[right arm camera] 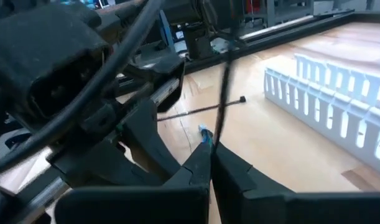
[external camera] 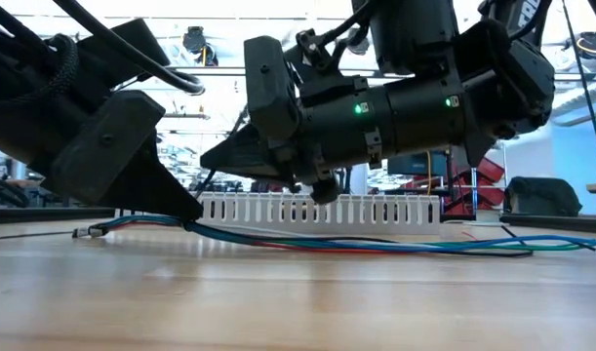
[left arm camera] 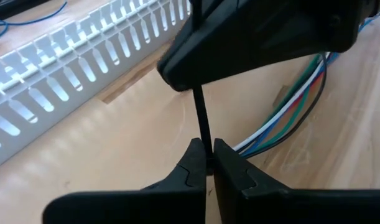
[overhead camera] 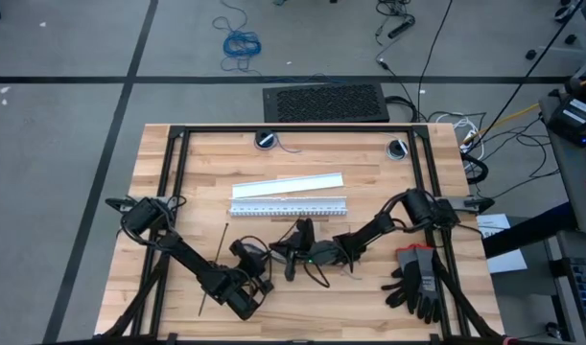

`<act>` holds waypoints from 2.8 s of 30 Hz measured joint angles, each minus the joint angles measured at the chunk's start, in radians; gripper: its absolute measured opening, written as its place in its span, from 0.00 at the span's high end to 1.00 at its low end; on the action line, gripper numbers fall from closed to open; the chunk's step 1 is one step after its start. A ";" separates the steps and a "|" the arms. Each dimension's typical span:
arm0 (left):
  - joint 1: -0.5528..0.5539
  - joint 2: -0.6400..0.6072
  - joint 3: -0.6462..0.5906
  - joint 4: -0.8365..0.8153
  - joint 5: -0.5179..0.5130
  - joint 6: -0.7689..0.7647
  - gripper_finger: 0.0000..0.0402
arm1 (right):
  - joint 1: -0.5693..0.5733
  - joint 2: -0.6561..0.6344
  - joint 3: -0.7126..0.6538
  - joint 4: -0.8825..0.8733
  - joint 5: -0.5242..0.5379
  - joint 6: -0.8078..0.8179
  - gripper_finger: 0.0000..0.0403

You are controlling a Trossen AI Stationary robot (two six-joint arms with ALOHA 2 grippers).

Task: Ziptie cables
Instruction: Wrap the left black zip tie around the colored cable wires, then wrap the black zip tie around the colored cable wires

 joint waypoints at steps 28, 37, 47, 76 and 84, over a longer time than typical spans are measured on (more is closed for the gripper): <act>-0.002 -0.059 0.004 -0.006 0.112 0.087 0.81 | -0.027 -0.066 0.003 -0.126 -0.041 -0.028 0.93; 0.005 -0.251 0.007 -0.138 0.142 0.077 0.57 | 0.007 -0.110 0.003 -0.258 0.239 -0.133 0.66; 0.009 -0.278 0.001 -0.332 0.144 -0.097 0.57 | 0.082 -0.247 0.002 -0.626 0.556 -0.183 0.47; -0.025 -0.475 -0.175 -0.610 0.855 -0.488 0.56 | 0.242 -0.407 0.001 -0.804 0.140 0.031 0.59; -0.068 -0.484 -0.175 -0.651 0.766 -0.568 0.56 | 0.235 -0.407 0.001 -0.802 0.134 0.023 0.59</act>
